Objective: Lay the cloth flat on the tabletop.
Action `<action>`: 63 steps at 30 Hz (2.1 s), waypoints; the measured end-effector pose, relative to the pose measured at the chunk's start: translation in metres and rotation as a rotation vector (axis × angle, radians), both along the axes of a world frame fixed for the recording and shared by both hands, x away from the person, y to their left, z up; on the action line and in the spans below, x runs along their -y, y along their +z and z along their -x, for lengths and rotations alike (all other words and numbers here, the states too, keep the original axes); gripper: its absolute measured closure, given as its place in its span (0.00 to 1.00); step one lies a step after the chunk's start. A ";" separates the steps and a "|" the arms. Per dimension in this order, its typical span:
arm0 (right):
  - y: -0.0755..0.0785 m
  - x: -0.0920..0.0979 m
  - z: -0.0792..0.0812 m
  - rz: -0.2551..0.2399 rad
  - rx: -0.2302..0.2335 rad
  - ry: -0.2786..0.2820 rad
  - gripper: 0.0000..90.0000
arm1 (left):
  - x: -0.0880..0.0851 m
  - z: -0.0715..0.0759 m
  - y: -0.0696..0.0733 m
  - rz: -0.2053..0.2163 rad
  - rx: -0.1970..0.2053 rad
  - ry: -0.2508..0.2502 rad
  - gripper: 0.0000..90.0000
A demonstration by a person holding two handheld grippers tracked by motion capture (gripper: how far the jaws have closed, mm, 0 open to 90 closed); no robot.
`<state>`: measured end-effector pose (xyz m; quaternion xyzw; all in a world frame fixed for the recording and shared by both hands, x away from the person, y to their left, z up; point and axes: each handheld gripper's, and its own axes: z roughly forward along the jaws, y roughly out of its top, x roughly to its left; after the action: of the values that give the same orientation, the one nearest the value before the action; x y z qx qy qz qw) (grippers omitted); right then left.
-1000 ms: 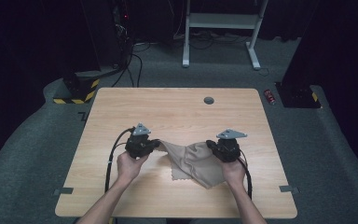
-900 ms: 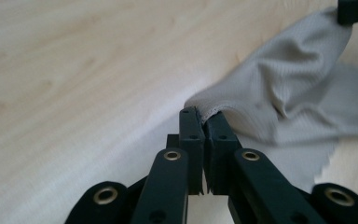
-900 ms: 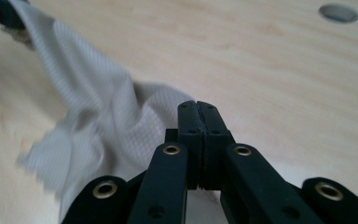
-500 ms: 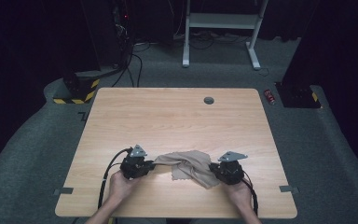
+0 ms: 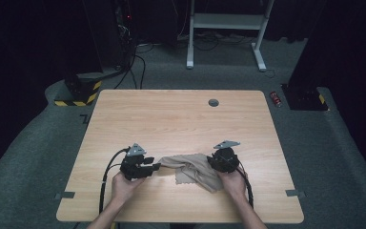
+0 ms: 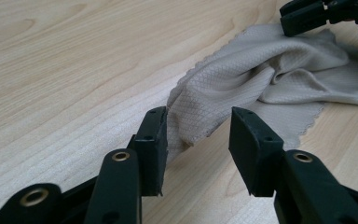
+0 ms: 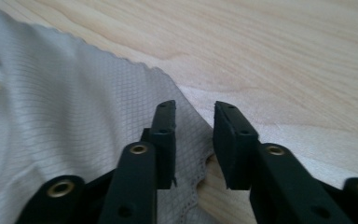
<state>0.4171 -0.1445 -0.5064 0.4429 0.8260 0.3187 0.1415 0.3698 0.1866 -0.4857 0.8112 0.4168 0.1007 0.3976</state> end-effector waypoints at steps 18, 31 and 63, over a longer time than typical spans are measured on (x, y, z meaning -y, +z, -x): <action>0.007 -0.029 0.057 0.052 0.130 0.267 0.98 | 0.005 0.002 -0.009 -0.031 -0.014 -0.013 0.73; 0.016 -0.009 0.063 -0.051 0.159 0.181 0.85 | -0.011 -0.008 -0.008 -0.023 -0.023 0.095 0.65; 0.011 -0.030 0.058 -0.044 0.121 0.209 0.82 | -0.006 -0.007 -0.029 -0.115 -0.011 0.126 0.61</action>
<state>0.3588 -0.1142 -0.4951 0.3371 0.8504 0.3761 0.1475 0.3767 0.1928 -0.5143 0.8054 0.4629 0.1449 0.3408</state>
